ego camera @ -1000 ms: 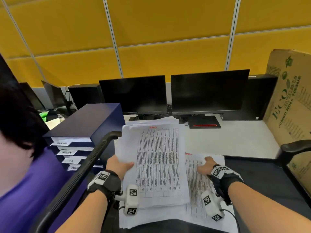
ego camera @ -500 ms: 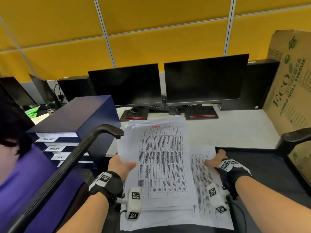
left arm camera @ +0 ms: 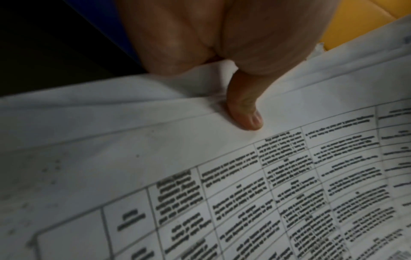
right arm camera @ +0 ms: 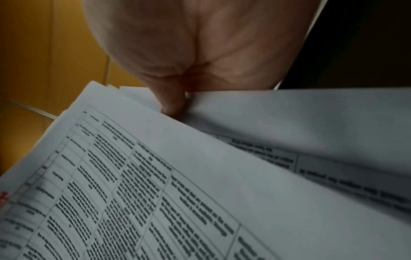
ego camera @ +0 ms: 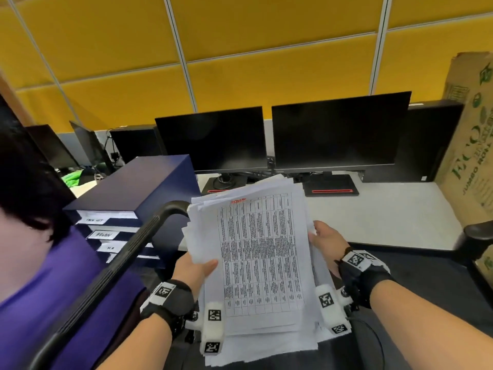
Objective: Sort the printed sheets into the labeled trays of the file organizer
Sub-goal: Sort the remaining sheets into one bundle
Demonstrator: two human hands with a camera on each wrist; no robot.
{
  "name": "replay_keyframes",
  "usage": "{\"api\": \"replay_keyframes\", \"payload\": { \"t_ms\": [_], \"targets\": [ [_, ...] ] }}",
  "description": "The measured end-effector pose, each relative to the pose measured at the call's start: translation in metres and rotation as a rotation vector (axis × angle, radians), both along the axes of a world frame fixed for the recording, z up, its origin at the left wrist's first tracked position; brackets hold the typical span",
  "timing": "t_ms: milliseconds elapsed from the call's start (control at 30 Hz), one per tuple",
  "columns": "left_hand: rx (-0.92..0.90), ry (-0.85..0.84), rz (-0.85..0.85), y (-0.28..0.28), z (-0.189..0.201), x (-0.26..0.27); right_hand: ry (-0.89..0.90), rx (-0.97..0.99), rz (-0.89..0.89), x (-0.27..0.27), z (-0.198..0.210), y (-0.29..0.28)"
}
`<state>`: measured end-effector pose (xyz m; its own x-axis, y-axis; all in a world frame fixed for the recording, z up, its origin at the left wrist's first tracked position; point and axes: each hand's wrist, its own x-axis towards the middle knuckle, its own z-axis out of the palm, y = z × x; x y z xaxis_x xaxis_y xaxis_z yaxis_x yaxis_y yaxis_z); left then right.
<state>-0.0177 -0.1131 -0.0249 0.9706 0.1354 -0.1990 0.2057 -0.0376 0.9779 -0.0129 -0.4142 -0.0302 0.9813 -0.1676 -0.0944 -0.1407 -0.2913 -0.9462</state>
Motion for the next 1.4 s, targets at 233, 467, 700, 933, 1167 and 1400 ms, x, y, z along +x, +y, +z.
{"api": "replay_keyframes", "payload": {
  "t_ms": [233,467,700,933,1167,1400],
  "targets": [
    [-0.218,-0.018,0.007,0.028,0.034,0.005,-0.014,0.475,0.013,-0.009,0.060,0.046],
    [-0.124,-0.140,0.197,0.038,0.051,0.002,0.018,0.680,0.040,-0.015,0.093,0.079],
    [0.036,-0.263,0.470,0.052,0.069,-0.002,-0.060,0.610,0.294,-0.020,0.126,0.112],
    [0.223,-0.304,0.108,0.059,0.069,-0.045,-0.200,0.017,0.170,-0.015,0.101,0.138],
    [0.165,-0.328,0.061,0.062,0.068,-0.069,-0.226,0.140,0.035,-0.024,0.091,0.147],
    [0.193,-0.434,0.129,0.059,0.083,-0.078,-0.261,0.130,0.032,-0.044,0.096,0.148]
  ]
}}
